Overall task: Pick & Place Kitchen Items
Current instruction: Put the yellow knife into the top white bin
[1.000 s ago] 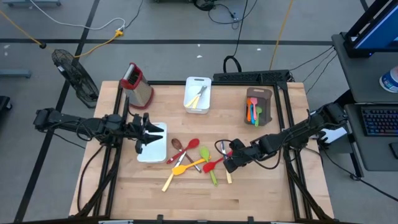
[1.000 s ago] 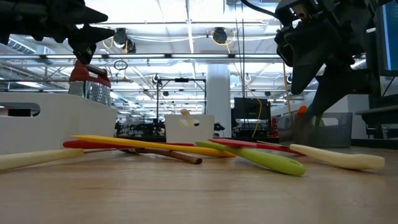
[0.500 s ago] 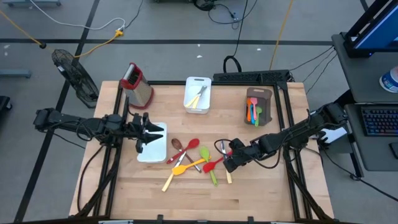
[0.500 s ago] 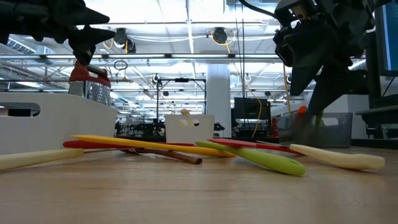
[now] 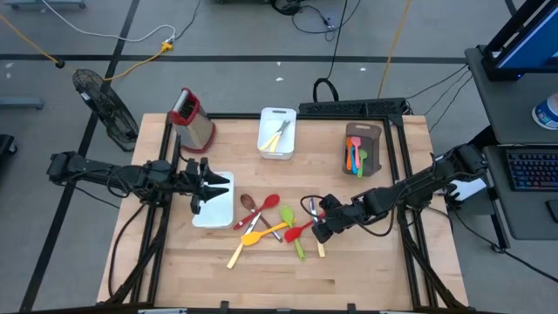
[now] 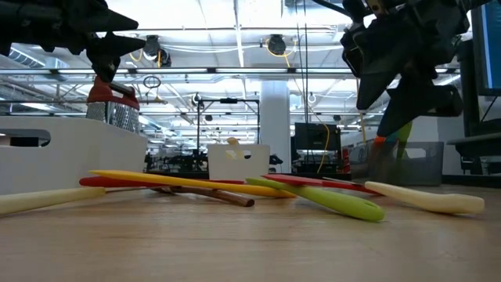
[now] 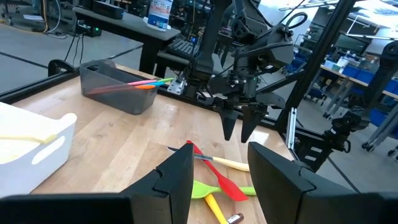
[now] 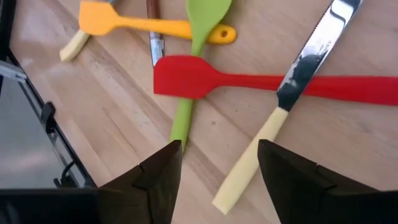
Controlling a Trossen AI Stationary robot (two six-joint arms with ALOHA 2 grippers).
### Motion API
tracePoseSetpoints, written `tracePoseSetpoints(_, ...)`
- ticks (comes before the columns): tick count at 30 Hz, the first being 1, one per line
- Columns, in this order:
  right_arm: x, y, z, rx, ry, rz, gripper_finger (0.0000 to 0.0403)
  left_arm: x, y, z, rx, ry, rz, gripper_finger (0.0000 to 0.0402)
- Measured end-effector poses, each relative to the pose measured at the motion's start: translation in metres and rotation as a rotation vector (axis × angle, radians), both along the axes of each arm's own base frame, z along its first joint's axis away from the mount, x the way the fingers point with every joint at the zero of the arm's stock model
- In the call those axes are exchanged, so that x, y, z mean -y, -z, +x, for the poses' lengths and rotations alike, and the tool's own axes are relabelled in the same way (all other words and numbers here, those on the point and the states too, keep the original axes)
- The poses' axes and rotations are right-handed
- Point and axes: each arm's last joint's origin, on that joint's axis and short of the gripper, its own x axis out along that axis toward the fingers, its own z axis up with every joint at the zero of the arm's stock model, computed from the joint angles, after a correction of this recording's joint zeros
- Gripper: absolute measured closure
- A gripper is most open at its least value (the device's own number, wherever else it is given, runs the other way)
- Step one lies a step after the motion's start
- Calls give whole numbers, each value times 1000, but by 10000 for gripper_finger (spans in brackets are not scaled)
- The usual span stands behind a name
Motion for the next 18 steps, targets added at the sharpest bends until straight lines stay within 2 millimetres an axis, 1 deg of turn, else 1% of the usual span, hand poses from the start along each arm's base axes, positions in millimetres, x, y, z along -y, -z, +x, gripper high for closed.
tracePoseSetpoints(4, 0, -1, 1, 16, 8, 5, 194, 0, 0, 0, 0, 0, -2, 247)
tracePoseSetpoints(7, -2, -1, 1, 4, 1, 55, 193, 0, 0, 0, 0, 0, -5, 247)
tracePoseSetpoints(9, -3, -1, 1, 5, 2, 52, 193, 0, 0, 0, 0, -1, -5, 247)
tracePoseSetpoints(13, -2, -2, 1, 12, 63, 46, 193, 0, 0, 0, -1, -1, -5, 247)
tracePoseSetpoints(18, -5, -17, 7, 21, 62, 51, 193, 0, 0, 0, -2, -1, -2, 247)
